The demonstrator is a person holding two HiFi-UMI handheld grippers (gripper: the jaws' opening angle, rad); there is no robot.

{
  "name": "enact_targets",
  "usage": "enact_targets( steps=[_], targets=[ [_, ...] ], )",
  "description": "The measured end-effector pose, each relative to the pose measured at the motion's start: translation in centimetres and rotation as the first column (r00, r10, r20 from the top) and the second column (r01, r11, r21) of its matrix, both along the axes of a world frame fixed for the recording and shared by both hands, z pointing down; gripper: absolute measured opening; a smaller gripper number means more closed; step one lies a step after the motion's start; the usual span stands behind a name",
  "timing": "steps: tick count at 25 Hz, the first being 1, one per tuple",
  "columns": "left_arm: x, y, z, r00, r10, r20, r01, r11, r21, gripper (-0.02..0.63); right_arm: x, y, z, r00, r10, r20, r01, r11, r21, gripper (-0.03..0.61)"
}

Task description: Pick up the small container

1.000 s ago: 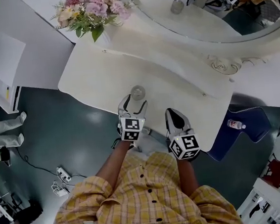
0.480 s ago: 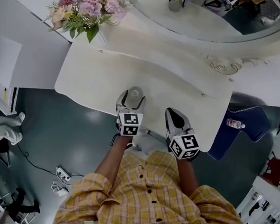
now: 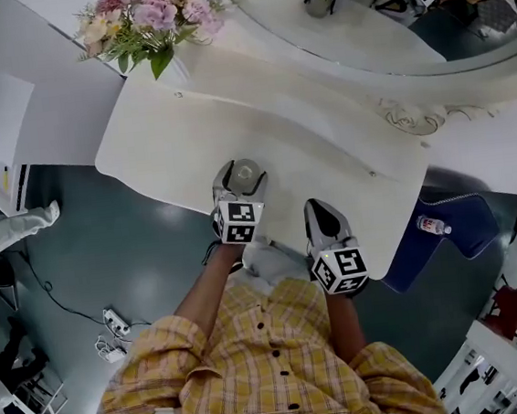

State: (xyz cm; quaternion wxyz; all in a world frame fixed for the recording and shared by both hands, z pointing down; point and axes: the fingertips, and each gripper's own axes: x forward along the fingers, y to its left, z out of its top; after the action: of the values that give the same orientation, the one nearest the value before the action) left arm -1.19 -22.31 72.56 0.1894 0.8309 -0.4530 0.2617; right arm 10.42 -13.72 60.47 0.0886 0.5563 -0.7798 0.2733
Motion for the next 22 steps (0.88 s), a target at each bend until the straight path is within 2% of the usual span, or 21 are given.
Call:
enact_targets(
  steps=[22],
  targets=[
    [1.0, -1.5, 1.3, 1.000, -0.002, 0.006, 0.002, 1.000, 0.008, 0.342, 0.8, -0.6, 0.4, 1.000, 0.014, 0.001, -0.014, 1.000, -0.008, 0.002]
  ],
)
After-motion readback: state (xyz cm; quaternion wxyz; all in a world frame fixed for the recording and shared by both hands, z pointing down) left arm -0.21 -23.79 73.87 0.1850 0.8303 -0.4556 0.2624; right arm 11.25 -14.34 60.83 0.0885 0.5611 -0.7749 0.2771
